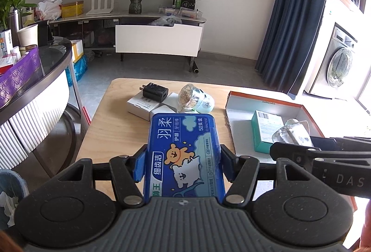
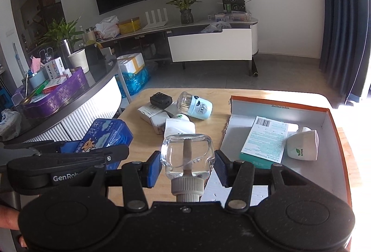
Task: Organize rigid objects
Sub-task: 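Carry the blue tin toward the tray while the right gripper carries the glass bottle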
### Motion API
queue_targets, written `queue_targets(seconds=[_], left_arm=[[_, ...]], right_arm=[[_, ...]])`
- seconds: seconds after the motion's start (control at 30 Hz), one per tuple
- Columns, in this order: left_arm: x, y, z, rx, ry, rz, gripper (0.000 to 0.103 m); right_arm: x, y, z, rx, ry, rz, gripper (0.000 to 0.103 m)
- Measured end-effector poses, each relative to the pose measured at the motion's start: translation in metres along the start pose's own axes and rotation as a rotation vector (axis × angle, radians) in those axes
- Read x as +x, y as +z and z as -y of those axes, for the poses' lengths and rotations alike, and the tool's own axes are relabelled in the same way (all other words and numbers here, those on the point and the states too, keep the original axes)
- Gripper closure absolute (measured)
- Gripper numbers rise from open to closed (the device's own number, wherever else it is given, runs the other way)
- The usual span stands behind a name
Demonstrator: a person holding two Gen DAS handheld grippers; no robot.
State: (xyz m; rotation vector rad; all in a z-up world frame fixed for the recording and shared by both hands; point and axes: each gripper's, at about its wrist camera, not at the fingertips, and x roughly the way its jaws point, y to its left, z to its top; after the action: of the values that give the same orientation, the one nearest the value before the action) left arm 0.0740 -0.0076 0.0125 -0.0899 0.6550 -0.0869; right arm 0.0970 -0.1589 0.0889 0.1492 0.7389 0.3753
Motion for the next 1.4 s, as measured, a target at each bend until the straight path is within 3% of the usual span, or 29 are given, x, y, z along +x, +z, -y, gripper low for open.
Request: queue_targets(seconds=[1.4], left_arm=[[0.007, -0.002, 0.056, 0.092, -0.092, -0.011, 0.040]], right_arm=[[-0.044, -0.014, 0.059, 0.123, -0.110, 0.068, 0.043]])
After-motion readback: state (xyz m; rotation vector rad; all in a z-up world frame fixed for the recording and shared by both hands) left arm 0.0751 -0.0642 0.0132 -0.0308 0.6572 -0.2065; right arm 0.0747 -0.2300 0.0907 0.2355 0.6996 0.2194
